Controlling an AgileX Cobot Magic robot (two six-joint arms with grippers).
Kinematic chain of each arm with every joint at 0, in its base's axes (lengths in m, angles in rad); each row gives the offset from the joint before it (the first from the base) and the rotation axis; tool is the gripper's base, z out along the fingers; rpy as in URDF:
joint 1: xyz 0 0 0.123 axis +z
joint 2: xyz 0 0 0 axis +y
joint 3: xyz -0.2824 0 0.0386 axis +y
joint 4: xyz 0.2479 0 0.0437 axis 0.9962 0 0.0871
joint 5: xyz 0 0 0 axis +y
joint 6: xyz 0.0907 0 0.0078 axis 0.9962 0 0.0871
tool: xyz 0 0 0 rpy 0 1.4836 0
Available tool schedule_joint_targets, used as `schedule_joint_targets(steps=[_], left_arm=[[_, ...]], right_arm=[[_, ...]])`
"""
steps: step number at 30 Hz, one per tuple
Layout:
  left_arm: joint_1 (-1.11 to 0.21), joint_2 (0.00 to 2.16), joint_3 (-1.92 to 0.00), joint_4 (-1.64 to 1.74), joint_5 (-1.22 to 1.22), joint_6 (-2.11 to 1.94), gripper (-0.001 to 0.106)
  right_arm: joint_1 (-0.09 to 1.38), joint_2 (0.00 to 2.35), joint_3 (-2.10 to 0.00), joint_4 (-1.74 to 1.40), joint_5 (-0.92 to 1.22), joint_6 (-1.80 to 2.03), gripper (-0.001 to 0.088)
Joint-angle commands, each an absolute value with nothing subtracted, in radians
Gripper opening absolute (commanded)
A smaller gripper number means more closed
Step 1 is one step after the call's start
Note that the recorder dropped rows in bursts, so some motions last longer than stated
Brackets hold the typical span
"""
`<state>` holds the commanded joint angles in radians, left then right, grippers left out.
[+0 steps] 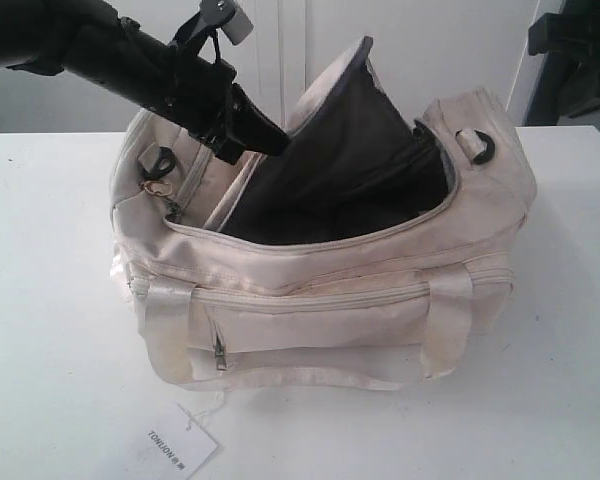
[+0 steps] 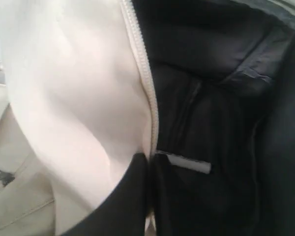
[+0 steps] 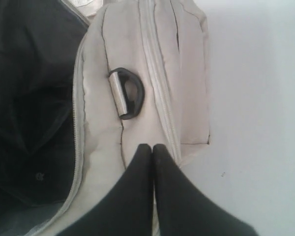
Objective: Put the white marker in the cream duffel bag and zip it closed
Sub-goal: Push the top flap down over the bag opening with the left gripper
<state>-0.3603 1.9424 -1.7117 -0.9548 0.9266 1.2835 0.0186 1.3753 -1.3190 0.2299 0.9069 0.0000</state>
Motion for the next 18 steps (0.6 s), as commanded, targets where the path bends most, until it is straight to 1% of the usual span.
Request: schedule_joint_targets(steps=[12, 18], left_arm=[[-0.36, 1.942, -1.712, -1.076, 1.21, 1.414, 0.0], [-0.36, 1.942, -1.712, -1.083, 1.221, 1.414, 0.0]], right_arm=[[0.019, 1.375, -1.319, 0.233, 0.908, 0.0, 0.0], [0.019, 1.375, -1.319, 0.285, 0.928, 0.0, 0.0]])
